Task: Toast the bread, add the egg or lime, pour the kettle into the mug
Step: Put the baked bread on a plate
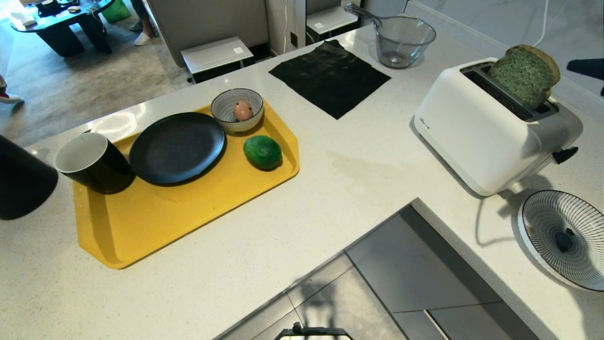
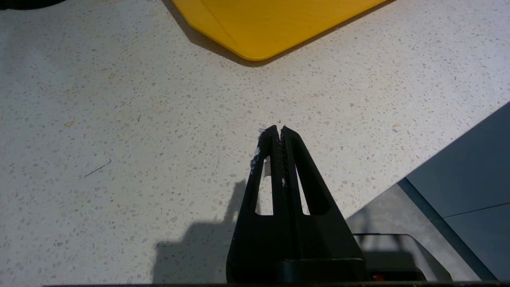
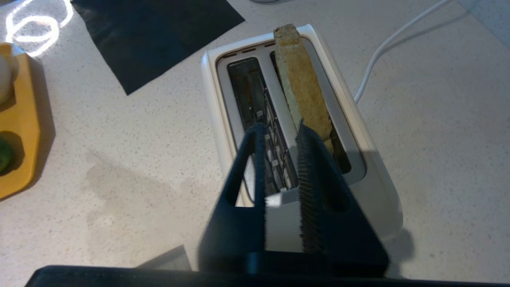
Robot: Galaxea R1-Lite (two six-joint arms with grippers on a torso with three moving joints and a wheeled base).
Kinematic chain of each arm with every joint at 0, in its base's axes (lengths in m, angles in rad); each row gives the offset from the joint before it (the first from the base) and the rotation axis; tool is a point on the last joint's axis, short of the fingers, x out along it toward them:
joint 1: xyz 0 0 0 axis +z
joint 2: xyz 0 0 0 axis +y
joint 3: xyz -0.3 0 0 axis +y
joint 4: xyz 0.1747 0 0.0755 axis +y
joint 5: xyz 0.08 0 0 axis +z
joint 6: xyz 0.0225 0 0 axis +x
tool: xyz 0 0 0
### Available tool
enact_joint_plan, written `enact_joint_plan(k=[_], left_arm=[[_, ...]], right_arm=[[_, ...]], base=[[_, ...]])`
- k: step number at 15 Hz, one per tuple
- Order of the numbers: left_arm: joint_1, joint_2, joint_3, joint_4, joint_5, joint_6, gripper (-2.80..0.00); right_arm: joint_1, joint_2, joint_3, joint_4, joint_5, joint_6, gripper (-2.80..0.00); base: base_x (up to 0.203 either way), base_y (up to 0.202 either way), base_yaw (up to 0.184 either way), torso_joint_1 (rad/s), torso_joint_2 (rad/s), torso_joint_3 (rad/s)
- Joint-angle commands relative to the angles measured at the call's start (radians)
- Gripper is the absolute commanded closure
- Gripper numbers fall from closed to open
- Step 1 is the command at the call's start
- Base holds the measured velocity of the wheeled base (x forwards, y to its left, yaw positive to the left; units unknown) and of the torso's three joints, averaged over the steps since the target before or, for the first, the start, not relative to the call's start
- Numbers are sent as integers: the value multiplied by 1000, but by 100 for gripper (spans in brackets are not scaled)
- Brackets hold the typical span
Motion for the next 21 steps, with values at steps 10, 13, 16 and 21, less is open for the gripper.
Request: enact_joint_plan(k=[10, 13, 16, 21], left_arm=[[1, -1, 17, -1, 0, -1, 0], [1, -1, 17, -1, 0, -1, 0], [0, -1, 17, -1, 0, -1, 0], [0, -1, 17, -1, 0, -1, 0]], right_arm=[[-52, 50, 61, -83, 32, -15, -280], [-80, 54, 80, -95, 30, -17, -280], [-80, 91, 37, -96, 32, -12, -280], [-78, 163, -28, -95, 59, -5, -280]], base=[[0, 0, 0, 0, 0, 0], [0, 0, 0, 0, 0, 0], [0, 0, 0, 0, 0, 0], [0, 0, 0, 0, 0, 0]])
